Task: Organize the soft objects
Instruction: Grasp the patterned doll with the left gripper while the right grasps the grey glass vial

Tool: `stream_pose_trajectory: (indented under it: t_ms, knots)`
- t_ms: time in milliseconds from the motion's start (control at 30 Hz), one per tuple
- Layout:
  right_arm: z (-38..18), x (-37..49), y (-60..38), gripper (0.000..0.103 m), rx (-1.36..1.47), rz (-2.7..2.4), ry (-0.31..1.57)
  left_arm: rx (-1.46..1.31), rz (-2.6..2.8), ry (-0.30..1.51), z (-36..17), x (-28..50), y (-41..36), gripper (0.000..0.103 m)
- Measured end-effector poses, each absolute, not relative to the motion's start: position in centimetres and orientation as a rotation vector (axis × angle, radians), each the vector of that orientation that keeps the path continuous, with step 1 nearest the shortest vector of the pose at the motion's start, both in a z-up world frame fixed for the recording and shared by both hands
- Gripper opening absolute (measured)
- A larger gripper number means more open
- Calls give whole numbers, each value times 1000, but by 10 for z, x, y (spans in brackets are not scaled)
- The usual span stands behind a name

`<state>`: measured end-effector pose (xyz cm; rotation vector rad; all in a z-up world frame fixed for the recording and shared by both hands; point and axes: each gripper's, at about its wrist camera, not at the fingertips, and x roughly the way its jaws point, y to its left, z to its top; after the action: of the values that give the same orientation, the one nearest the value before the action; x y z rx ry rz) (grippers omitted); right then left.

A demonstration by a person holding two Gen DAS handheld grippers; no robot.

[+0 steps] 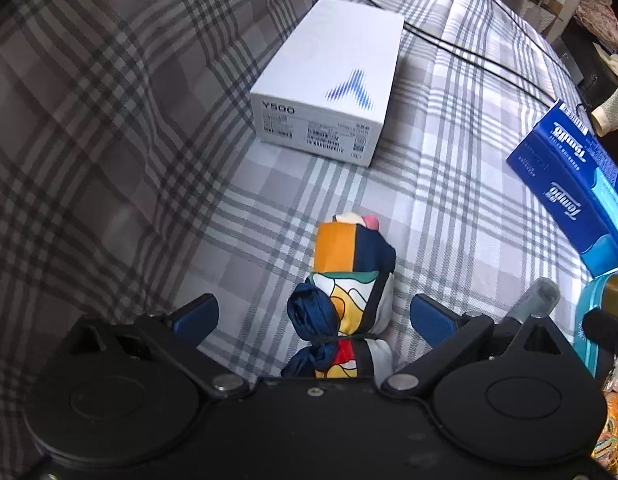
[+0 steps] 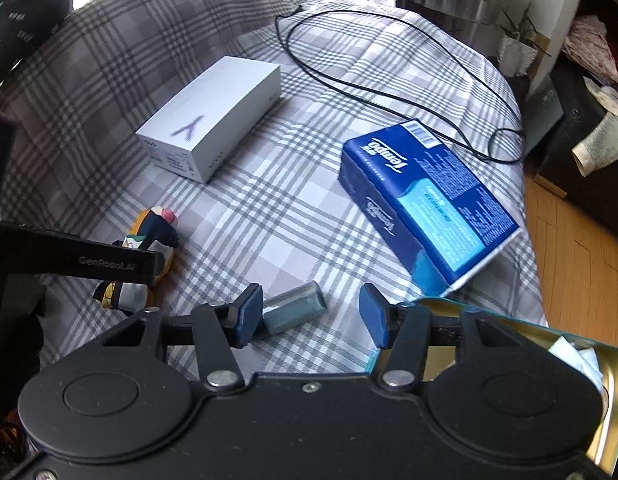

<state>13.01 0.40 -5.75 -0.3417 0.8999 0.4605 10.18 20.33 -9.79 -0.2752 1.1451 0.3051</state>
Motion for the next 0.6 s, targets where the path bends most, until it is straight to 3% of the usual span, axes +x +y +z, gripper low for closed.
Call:
stream_pose_trajectory:
  t_ms: [233,300,400,600]
  knots:
    - [-85,117,29,66,-542,545,848,-305,301,1176,-120,111,206,99]
    - [-91,118,30,66,-562,552,839,-303,293,1197,-127,114,206,87]
    - [-98,122,29,69,-578,554,845,-258,296,1184,-126,114,200,78]
    - [-113,134,32,70,-601,554,875,-303,296,1182,-123,111,206,71]
